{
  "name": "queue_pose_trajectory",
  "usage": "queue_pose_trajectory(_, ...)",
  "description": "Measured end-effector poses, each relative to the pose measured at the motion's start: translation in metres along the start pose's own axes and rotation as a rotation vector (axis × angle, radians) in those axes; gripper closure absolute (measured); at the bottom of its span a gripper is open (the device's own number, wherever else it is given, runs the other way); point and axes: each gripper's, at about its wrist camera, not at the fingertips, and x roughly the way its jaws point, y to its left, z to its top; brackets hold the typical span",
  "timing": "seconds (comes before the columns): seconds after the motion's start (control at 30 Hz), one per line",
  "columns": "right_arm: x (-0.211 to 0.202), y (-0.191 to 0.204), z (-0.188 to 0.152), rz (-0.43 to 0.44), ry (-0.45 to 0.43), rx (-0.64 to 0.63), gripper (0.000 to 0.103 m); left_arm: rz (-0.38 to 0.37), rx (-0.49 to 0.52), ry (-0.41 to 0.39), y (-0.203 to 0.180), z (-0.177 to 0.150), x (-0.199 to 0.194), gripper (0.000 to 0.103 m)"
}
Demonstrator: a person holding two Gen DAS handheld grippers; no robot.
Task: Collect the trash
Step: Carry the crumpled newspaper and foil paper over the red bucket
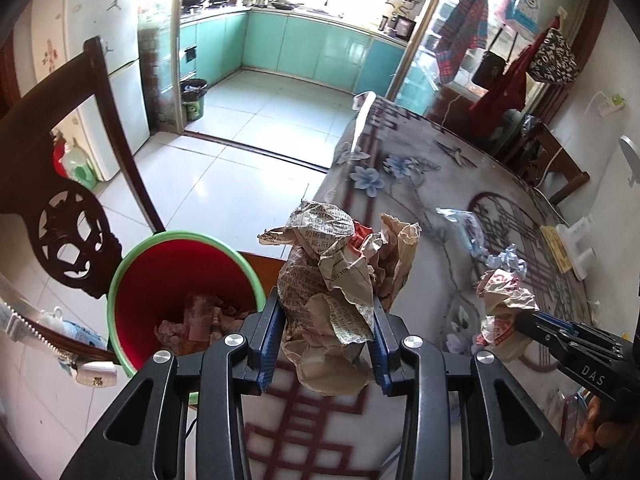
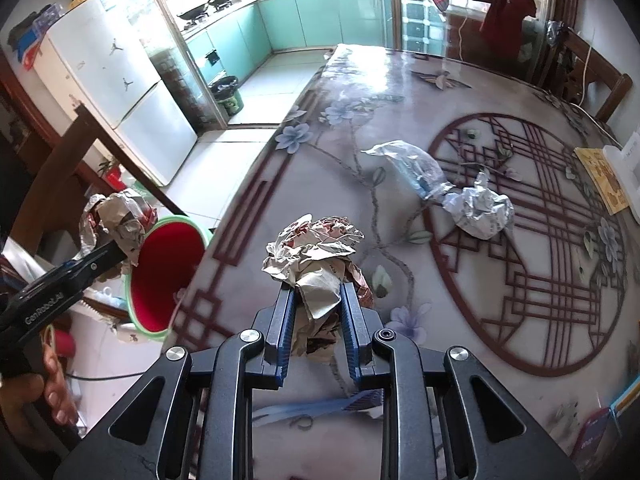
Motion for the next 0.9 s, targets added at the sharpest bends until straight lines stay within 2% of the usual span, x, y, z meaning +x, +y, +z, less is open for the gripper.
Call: queue_pose_trajectory(0.9, 0.023, 0.073, 0.012, 0.035, 0.024, -0.095, 0.081, 0.081, -0.148, 0.018, 0.107, -0.009, 0.004, 0.067)
